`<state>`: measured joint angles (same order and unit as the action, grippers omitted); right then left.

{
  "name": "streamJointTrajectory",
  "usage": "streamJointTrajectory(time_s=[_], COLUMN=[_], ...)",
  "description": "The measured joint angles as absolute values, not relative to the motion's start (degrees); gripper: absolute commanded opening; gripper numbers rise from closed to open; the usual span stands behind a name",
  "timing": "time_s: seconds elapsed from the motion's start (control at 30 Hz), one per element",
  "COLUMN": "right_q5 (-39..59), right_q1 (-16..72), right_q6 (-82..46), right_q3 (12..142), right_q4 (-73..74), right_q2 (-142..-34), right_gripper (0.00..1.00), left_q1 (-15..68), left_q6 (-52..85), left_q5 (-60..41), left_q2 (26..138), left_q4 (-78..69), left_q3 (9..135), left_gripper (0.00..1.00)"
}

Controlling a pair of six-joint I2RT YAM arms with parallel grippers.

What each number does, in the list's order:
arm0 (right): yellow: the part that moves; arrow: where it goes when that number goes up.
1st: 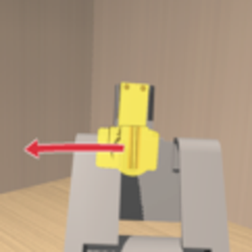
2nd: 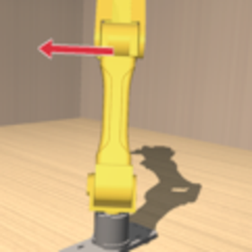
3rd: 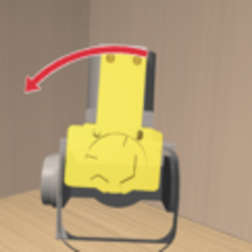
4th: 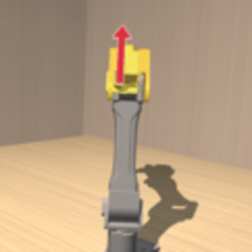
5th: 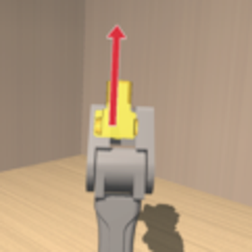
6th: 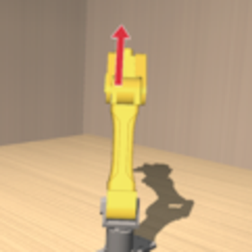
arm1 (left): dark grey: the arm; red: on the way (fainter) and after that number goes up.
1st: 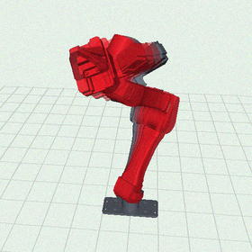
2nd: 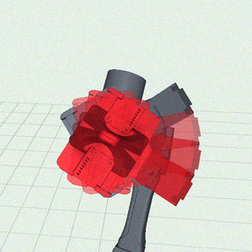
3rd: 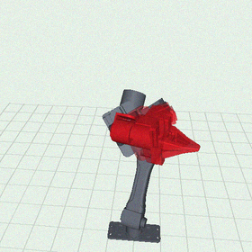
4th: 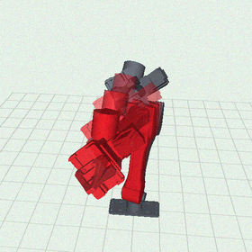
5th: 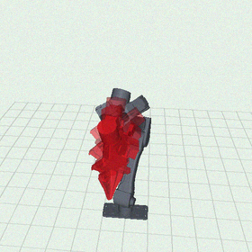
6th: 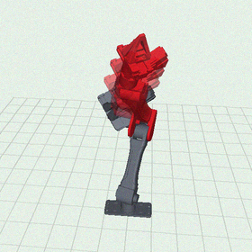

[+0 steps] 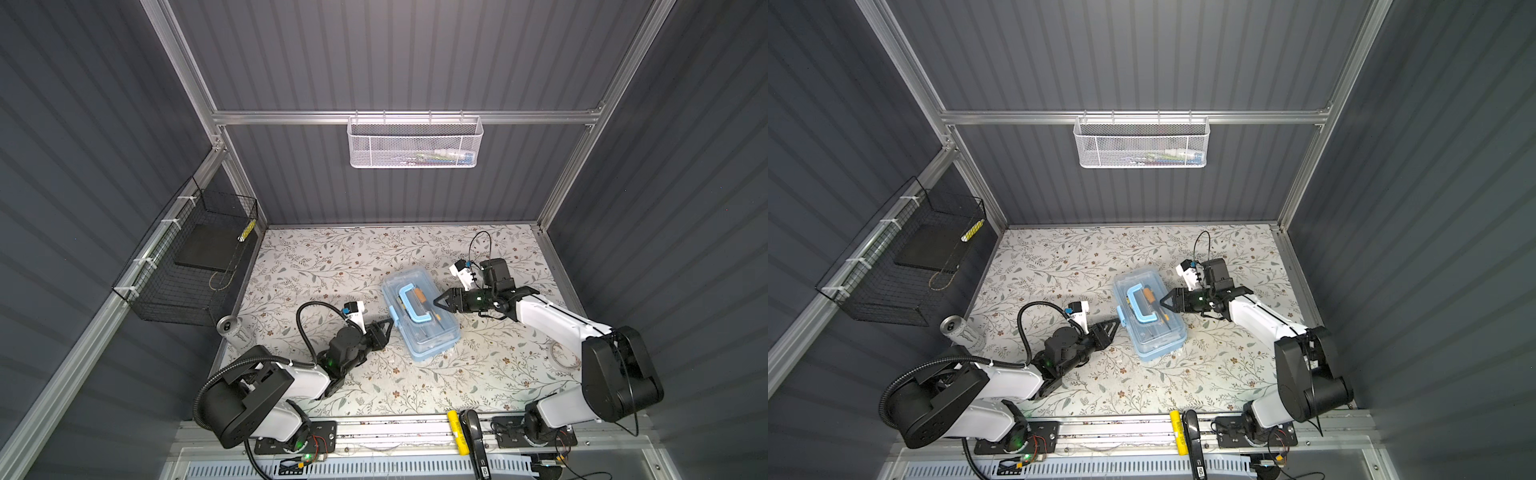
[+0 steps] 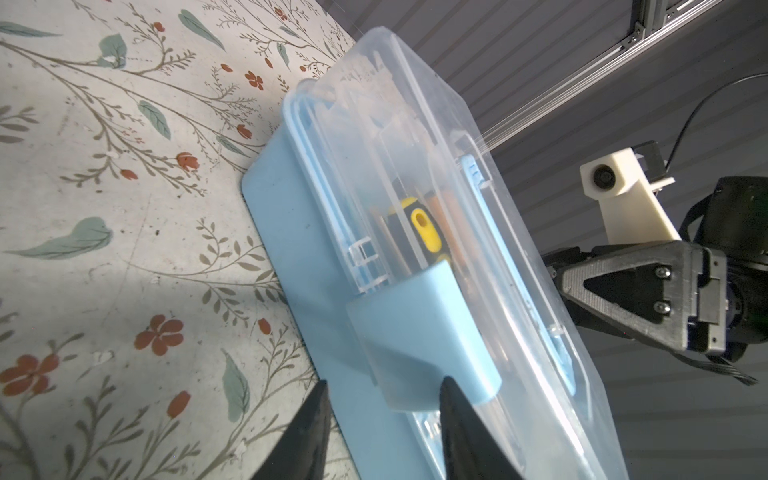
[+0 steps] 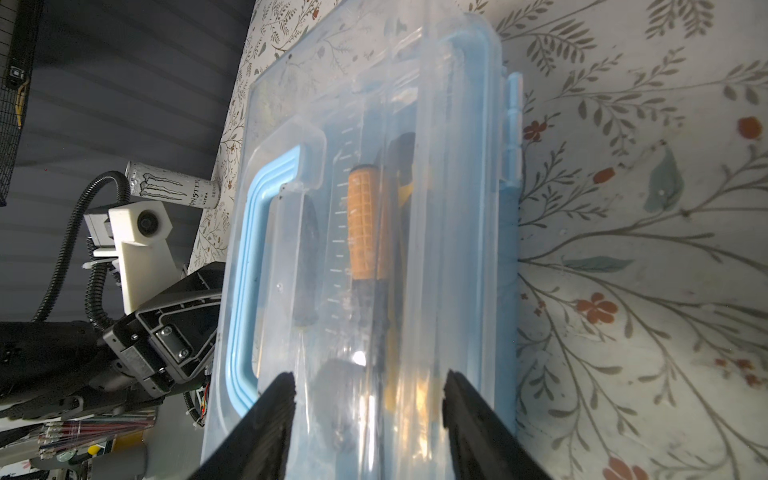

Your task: Pack the tool kit

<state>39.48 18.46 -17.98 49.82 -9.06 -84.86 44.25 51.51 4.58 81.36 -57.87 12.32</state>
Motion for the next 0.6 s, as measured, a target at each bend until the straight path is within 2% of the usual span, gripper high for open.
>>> streamJointTrajectory(time_s=[0.6], right_q5=[39.5], right_q1=[18.4], right_q6=[-18.0], right_q3=[49.8], right_q4=[-9.0], right_q2=[-85.7], right_gripper=[0.59], left_q1=[44.2], left_q6=[51.5], left_q5=[3.7], left_q2=[78.9], left_q4=[-56.6], left_q3=[12.4], left_gripper=[0.41])
